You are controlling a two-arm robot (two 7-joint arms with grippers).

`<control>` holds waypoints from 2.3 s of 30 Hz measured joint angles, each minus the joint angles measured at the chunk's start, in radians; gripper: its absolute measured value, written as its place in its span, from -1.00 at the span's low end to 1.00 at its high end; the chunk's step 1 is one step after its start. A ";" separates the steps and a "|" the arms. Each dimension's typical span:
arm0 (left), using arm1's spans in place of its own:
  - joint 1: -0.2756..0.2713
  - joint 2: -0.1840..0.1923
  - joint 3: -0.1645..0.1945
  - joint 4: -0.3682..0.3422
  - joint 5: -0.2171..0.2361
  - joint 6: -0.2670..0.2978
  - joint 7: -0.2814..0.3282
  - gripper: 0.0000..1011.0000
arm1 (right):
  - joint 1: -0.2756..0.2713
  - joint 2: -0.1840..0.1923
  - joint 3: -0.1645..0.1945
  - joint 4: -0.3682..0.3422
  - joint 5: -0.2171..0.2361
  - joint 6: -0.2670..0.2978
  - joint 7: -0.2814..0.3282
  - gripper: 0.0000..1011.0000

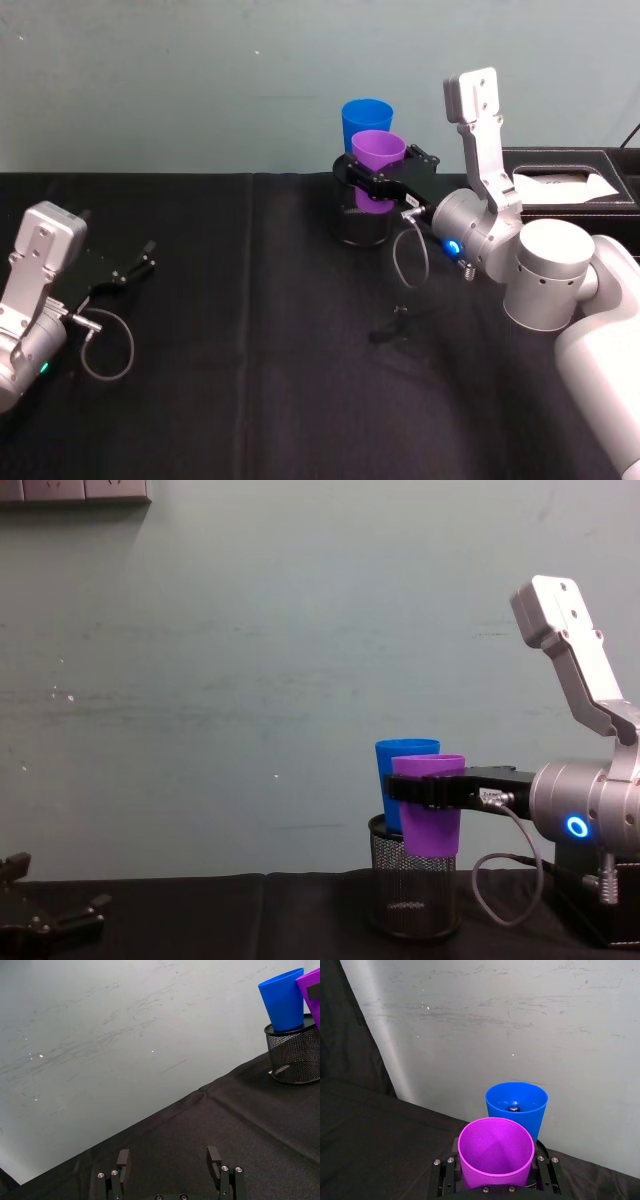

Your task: Pick up one cup with a gripper and tap it against the other cup.

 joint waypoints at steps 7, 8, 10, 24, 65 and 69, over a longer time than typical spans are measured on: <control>0.000 0.000 0.000 0.000 0.000 0.000 0.000 0.98 | -0.001 0.000 0.000 -0.001 0.001 0.000 0.000 0.45; 0.000 0.000 0.000 0.000 0.000 0.000 0.000 0.98 | -0.001 0.000 0.000 -0.001 0.001 0.000 0.000 0.45; 0.000 0.000 0.000 0.000 0.000 0.000 0.000 0.98 | -0.001 0.000 0.000 -0.001 0.001 0.000 0.000 0.45; 0.000 0.000 0.000 0.000 0.000 0.000 0.000 0.98 | -0.001 0.000 0.000 -0.001 0.002 0.000 -0.001 0.45; 0.000 0.000 0.000 0.000 0.000 0.000 0.000 0.98 | -0.001 0.000 0.000 -0.001 0.001 0.000 -0.001 0.45; 0.000 0.000 0.000 0.000 0.000 0.000 0.000 0.98 | -0.001 0.000 0.000 -0.001 0.001 0.000 -0.001 0.45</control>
